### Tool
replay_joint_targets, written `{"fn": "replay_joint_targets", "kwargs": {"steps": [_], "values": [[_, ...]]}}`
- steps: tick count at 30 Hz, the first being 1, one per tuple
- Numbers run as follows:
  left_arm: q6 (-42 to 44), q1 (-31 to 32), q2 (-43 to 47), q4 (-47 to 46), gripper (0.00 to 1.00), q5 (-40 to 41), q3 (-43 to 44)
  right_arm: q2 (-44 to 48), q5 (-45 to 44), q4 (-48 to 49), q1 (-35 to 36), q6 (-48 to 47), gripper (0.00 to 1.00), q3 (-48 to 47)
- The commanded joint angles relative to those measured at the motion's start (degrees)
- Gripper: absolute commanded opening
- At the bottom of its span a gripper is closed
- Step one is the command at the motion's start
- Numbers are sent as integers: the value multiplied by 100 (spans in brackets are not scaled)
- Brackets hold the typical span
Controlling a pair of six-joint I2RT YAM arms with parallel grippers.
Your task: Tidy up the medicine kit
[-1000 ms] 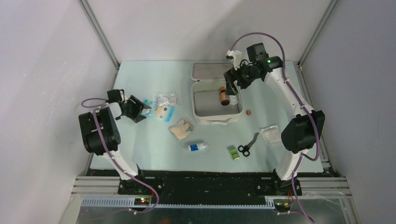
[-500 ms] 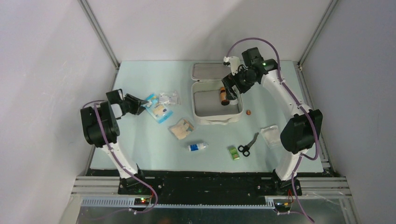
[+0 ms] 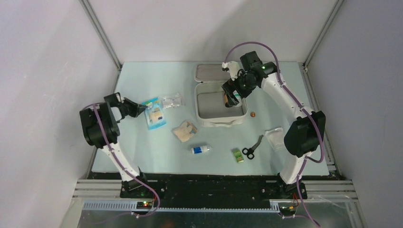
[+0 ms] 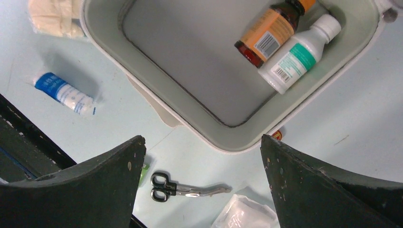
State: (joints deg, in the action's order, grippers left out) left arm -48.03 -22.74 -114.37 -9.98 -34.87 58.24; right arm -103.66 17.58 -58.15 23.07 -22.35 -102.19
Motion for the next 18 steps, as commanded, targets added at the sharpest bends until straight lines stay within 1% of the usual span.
{"fn": "replay_joint_targets", "kwargs": {"steps": [1,3,6,8,11,13,14,16,18], "values": [[354,-302,1037,5,0,-423,-588,113,318,135,-68,31,95,-559],[501,-324,1462,21,0,-605,-896,69,590,175,-114,150,95,-862],[711,-332,2042,66,0,-674,-1369,9,902,241,-152,266,95,-1089],[872,-324,2355,171,0,-723,-1433,-17,1044,261,-164,320,95,-1197],[1157,-222,2635,386,0,-958,-1392,-14,1212,291,-214,386,94,-1196],[1389,-24,2764,608,0,-1181,-1280,-19,1276,300,-309,423,94,-1178],[1496,151,2802,852,0,-1246,-1139,-20,1299,311,-346,450,94,-1175],[2135,499,2929,1429,0,-1295,-860,-27,1309,360,-463,565,94,-1176],[2427,827,3024,1693,0,-1405,-617,-42,1310,407,-582,685,94,-1183]]}}
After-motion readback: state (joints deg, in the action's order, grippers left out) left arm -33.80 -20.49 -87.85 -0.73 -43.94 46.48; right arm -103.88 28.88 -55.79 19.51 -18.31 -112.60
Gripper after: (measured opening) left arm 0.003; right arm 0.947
